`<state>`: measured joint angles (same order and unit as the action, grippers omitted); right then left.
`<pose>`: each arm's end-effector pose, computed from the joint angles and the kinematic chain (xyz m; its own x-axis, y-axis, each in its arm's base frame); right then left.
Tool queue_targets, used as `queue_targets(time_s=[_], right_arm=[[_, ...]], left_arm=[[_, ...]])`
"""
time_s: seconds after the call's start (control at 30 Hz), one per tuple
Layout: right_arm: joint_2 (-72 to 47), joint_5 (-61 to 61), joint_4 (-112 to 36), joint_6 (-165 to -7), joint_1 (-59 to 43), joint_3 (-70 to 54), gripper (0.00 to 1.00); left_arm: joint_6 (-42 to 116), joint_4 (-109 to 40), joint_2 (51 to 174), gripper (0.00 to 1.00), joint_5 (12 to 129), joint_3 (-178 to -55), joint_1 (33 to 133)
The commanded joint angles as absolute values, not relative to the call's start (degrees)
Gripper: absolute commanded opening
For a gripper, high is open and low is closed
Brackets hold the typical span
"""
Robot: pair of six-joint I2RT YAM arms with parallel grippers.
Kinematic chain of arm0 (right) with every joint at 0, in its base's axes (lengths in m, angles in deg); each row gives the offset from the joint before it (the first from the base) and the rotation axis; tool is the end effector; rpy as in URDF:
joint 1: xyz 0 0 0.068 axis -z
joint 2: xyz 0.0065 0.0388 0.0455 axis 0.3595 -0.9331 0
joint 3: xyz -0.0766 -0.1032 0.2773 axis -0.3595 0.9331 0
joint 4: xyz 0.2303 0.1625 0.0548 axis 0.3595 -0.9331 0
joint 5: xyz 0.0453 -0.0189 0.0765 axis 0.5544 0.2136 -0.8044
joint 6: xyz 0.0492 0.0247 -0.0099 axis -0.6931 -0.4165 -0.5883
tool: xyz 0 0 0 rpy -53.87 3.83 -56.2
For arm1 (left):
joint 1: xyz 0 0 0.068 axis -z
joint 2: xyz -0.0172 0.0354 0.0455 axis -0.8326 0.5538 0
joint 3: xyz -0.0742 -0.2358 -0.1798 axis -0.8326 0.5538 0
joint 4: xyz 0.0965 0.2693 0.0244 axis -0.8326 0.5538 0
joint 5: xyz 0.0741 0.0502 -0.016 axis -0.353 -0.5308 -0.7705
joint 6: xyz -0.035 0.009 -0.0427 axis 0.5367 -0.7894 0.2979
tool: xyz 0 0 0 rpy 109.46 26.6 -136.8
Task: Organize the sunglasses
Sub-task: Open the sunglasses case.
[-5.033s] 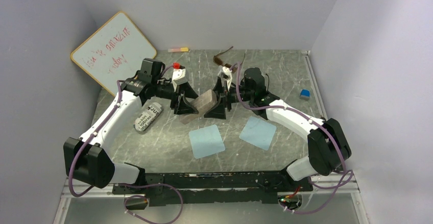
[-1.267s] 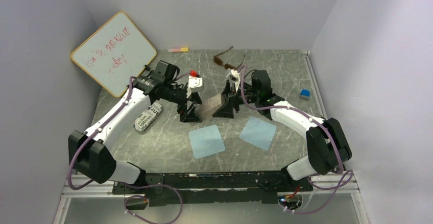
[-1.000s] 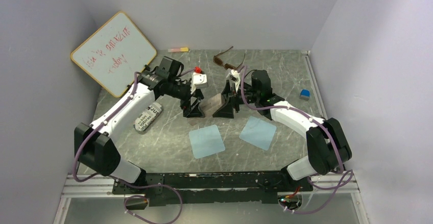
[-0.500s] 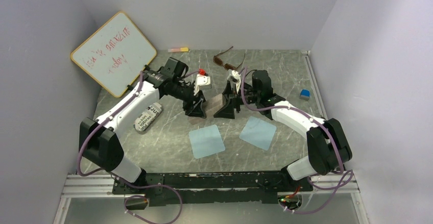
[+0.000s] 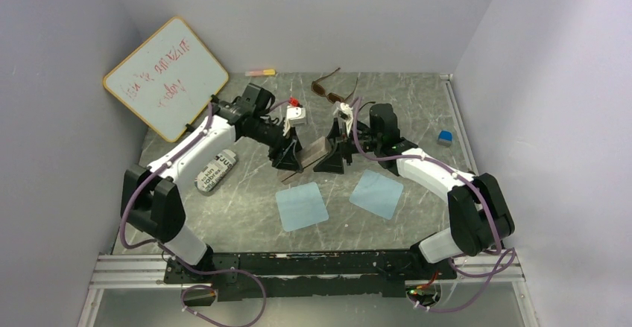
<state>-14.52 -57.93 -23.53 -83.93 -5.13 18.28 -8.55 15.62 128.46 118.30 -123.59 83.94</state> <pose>0.2789 0.1765 0.2766 -0.3796 -0.1506 -0.9128 -0.9232 -0.0015 0.3842 0.2982 -0.1919 0.3292 -0.2811 0.5015 -0.8182 0.9497 0.0226 -0.3124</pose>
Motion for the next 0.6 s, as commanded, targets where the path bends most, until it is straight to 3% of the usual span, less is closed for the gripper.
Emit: queue_targets(time_s=[0.0,0.13,0.2,0.27,0.5,0.57], right_arm=[[-12.9,-60.9,-7.6,-93.3,-5.8,19.3,0.75],[-13.6,-59.4,-0.9,-99.6,-5.9,20.7,0.8],[-13.9,-58.4,0.7,-101.0,-5.9,21.1,0.89],[-14.1,-58.3,1.1,-101.4,-6.1,21.3,0.92],[-14.4,-57.2,0.7,-99.4,-6.8,21.8,0.92],[-14.7,-56.4,0.8,-99.2,-6.9,22.0,0.87]], left_arm=[[-0.5,5.8,124.9,0.05,117.8,-120.1,83.8],[2.3,1.6,123.1,0.05,115.2,-118.0,83.8],[3.2,0.3,122.5,0.05,114.3,-117.3,83.8],[4.1,-0.8,121.9,0.05,114.2,-116.7,83.8],[5.6,-2.2,121.0,0.05,116.0,-115.7,83.7],[5.4,-1.9,120.9,0.05,117.0,-115.8,83.6]])
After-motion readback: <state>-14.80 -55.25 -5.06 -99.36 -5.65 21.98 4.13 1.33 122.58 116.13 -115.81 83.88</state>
